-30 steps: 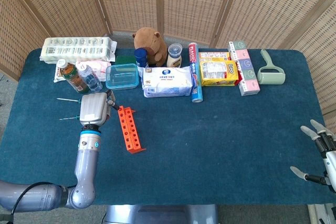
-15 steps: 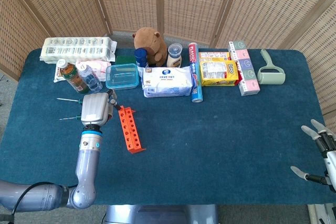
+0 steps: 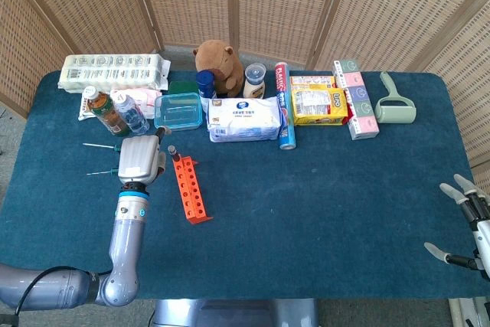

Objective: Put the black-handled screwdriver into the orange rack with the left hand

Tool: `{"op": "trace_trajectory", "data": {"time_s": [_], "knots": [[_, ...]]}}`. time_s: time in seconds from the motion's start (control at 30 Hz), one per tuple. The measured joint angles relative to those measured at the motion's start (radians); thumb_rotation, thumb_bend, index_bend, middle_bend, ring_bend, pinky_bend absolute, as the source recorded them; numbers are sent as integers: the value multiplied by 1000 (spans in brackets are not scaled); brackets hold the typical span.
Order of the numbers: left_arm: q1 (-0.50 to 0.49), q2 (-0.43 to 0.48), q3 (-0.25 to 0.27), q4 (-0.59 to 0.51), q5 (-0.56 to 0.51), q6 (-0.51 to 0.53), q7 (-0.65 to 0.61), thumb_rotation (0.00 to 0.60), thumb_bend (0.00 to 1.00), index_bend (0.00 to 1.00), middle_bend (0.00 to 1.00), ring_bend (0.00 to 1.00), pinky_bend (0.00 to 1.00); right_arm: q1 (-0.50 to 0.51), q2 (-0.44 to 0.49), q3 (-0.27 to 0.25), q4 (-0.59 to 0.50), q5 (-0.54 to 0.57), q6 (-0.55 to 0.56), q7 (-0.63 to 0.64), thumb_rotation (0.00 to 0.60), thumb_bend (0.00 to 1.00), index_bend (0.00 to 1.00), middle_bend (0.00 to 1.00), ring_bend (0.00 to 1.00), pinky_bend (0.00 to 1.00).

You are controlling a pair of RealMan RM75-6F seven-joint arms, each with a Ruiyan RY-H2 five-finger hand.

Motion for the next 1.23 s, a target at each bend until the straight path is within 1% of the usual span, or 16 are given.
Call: {"op": "trace_trajectory", "data": {"time_s": [0.1, 0.2, 0.23, 0.3, 0.37, 0.4, 0.43, 0.47, 0.53, 0.67, 0.77, 0.87, 0.97, 1.1, 1.17, 1.23], "knots": [[4, 10, 2, -19, 12, 3, -4, 600, 403, 213, 1000, 1000, 1000, -1, 0, 0, 0, -1, 1, 1, 600, 30, 132, 7, 0, 0], [12, 28, 7, -48, 38, 13, -11, 600, 301, 150, 979, 992, 994, -1, 0, 0, 0, -2, 2, -1, 600, 30, 132, 7, 0, 0], [17, 36, 9, -59, 49, 16, -15, 600, 253, 111, 926, 964, 966, -1, 0, -1, 0, -2, 1, -2, 600, 29, 132, 7, 0, 0], [30, 59, 18, -86, 84, 24, -29, 600, 183, 37, 734, 851, 847, 0, 0, -1, 0, -2, 0, -5, 600, 29, 132, 7, 0, 0], [45, 85, 29, -110, 114, 28, -43, 600, 141, 0, 402, 624, 648, 0, -1, -1, -1, -3, -1, -8, 600, 30, 132, 7, 0, 0], [55, 105, 39, -124, 132, 28, -52, 600, 136, 0, 295, 514, 594, 0, -2, -2, -1, -4, -1, -10, 600, 30, 132, 7, 0, 0], [63, 120, 47, -133, 145, 27, -60, 600, 132, 0, 165, 346, 528, 0, -2, -2, -1, -4, -1, -11, 600, 30, 132, 7, 0, 0], [70, 136, 56, -141, 159, 23, -68, 600, 130, 0, 72, 203, 484, 0, -3, -2, -2, -5, 0, -14, 600, 30, 132, 7, 0, 0], [89, 178, 80, -156, 192, 4, -93, 600, 127, 0, 8, 88, 423, 0, -4, -2, -3, -5, 0, -18, 600, 30, 132, 7, 0, 0], [130, 265, 127, -171, 244, -43, -163, 600, 91, 0, 0, 31, 315, 0, -7, -2, -6, -5, 0, -32, 600, 30, 132, 7, 0, 0], [173, 338, 167, -161, 327, -69, -256, 600, 72, 0, 0, 14, 259, 0, -12, -2, -9, -6, -2, -47, 600, 29, 132, 7, 0, 0], [227, 406, 218, -119, 437, -84, -375, 600, 67, 0, 0, 2, 217, 0, -16, -2, -16, -7, -2, -65, 600, 29, 132, 7, 0, 0], [291, 459, 277, -51, 557, -80, -522, 600, 65, 0, 0, 1, 186, 1, -21, 1, -24, -2, -3, -84, 600, 29, 132, 7, 0, 0], [430, 504, 370, 84, 709, -20, -745, 600, 66, 0, 0, 1, 167, 1, -27, 10, -26, 13, -2, -98, 600, 30, 132, 7, 0, 0], [500, 512, 406, 146, 763, 20, -809, 600, 66, 0, 0, 1, 156, 1, -28, 14, -26, 19, 1, -102, 600, 30, 132, 7, 0, 0], [575, 511, 438, 216, 797, 72, -843, 600, 65, 0, 0, 0, 150, 0, -29, 16, -26, 20, 4, -104, 600, 30, 132, 7, 0, 0]]}}
